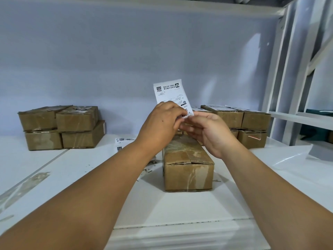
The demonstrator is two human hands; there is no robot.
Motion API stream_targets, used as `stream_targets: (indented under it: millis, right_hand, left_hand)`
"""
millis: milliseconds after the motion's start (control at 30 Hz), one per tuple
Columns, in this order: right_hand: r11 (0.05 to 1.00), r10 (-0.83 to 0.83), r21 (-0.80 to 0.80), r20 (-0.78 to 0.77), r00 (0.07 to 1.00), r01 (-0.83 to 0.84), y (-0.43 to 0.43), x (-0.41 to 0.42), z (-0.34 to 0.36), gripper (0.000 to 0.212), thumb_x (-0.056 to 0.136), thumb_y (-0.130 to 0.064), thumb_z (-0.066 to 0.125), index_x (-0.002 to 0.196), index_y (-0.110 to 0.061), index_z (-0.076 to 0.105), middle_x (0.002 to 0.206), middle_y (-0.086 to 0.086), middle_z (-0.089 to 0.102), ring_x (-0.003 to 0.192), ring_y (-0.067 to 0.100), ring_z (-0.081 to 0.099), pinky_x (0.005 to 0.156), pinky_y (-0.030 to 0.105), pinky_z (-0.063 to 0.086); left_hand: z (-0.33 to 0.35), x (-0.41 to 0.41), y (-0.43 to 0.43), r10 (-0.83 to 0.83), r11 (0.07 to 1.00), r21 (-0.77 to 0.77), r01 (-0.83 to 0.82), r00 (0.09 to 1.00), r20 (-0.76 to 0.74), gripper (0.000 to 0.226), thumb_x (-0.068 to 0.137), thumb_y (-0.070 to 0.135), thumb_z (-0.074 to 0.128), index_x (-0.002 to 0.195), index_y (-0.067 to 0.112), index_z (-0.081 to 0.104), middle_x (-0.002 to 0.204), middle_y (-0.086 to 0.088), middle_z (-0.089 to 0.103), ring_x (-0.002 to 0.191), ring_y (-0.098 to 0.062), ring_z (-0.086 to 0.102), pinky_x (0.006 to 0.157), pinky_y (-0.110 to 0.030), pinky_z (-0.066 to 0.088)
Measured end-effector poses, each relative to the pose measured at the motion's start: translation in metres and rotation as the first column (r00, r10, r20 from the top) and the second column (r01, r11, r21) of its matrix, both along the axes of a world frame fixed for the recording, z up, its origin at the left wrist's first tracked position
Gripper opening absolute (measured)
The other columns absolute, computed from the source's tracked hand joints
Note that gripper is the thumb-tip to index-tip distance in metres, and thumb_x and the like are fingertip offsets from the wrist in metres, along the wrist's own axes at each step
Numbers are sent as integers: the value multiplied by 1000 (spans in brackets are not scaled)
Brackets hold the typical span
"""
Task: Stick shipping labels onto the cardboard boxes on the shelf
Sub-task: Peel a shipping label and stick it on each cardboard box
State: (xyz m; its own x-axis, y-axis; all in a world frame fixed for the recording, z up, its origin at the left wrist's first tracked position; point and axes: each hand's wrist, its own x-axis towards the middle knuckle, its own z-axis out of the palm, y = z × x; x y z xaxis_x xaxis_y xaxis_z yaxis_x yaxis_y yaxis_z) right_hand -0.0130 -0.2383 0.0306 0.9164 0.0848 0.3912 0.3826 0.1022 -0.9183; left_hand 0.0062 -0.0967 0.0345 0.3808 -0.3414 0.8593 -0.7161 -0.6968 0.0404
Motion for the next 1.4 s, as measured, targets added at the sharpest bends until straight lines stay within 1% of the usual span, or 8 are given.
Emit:
stream_targets:
  millis: [300, 567, 700, 900, 1033, 1133, 1267, 1400]
  right_hand:
    - [998, -51, 25, -41, 998, 52, -1, -1, 0, 24, 96, -13, 49, 79, -15, 65, 66, -4, 71, 61, 10, 69, 66, 21, 47]
    - [995, -92, 44, 24, 996, 90, -1, -3, 1, 14, 89, -4, 60, 77, -9, 67, 67, 0, 70, 59, 9, 67, 60, 15, 52]
    - [994, -109, 31, 89, 990, 107, 2, -3, 0, 16, 87, -1, 62, 76, -10, 70, 71, 1, 70, 62, 7, 65, 65, 17, 54]
    - [983, -184, 29, 43, 982, 183, 3, -3, 1, 27, 86, -3, 63, 62, -15, 68, 71, 8, 58, 68, 17, 52, 69, 24, 45]
    - [975, -190, 108, -30, 981, 192, 0, -2, 3, 24, 88, 0, 54, 67, -11, 58, 71, 7, 59, 65, 15, 58, 68, 23, 46]
    - [949, -205, 228, -75, 976, 216, -2, -2, 4, 22, 90, -2, 50, 71, -11, 57, 69, 3, 62, 59, 12, 60, 67, 24, 45]
    - [889, -247, 361, -137, 959, 280, -8, 2, 4, 20, 89, -7, 48, 72, -12, 56, 68, 2, 59, 60, 14, 54, 63, 25, 45]
    - [811, -329, 430, -228, 917, 397, -14, 8, 1, 20, 89, -11, 45, 70, -15, 53, 60, -3, 53, 54, 12, 45, 54, 22, 38]
  left_hand:
    - [-1, 1, -1, -58, 998, 21, 58, 998, 18, 20, 82, 15, 61, 96, 7, 73, 91, -10, 69, 88, -28, 62, 77, -16, 34]
    - [1, -6, -4, -214, 939, -314, 140, 953, -215, 7, 85, 21, 67, 84, 15, 69, 74, 13, 64, 73, -2, 60, 69, -9, 44]
    - [2, -7, -5, -196, 922, -378, 82, 941, -275, 8, 87, 21, 65, 81, 19, 68, 69, 20, 60, 65, 12, 55, 61, 0, 36]
    - [3, -4, -4, -145, 889, -459, -1, 948, -283, 15, 93, 21, 55, 83, 15, 65, 72, 13, 59, 66, -3, 54, 60, -10, 39]
    - [5, 2, 1, -212, 788, -614, -48, 915, -343, 17, 95, 21, 50, 81, 15, 59, 73, 9, 58, 72, -18, 55, 69, -30, 47]
    - [7, 7, 6, -407, 622, -780, -69, 822, -398, 23, 97, 21, 48, 76, 17, 58, 81, -3, 63, 77, -25, 59, 80, -41, 55]
    - [9, 9, 12, -584, 422, -900, -111, 726, -363, 22, 99, 16, 46, 81, 13, 58, 92, -10, 64, 81, -25, 61, 78, -38, 55]
    - [8, 13, 16, -586, 378, -915, -142, 728, -355, 21, 99, 14, 46, 81, 13, 57, 97, -15, 64, 86, -27, 62, 85, -45, 53]
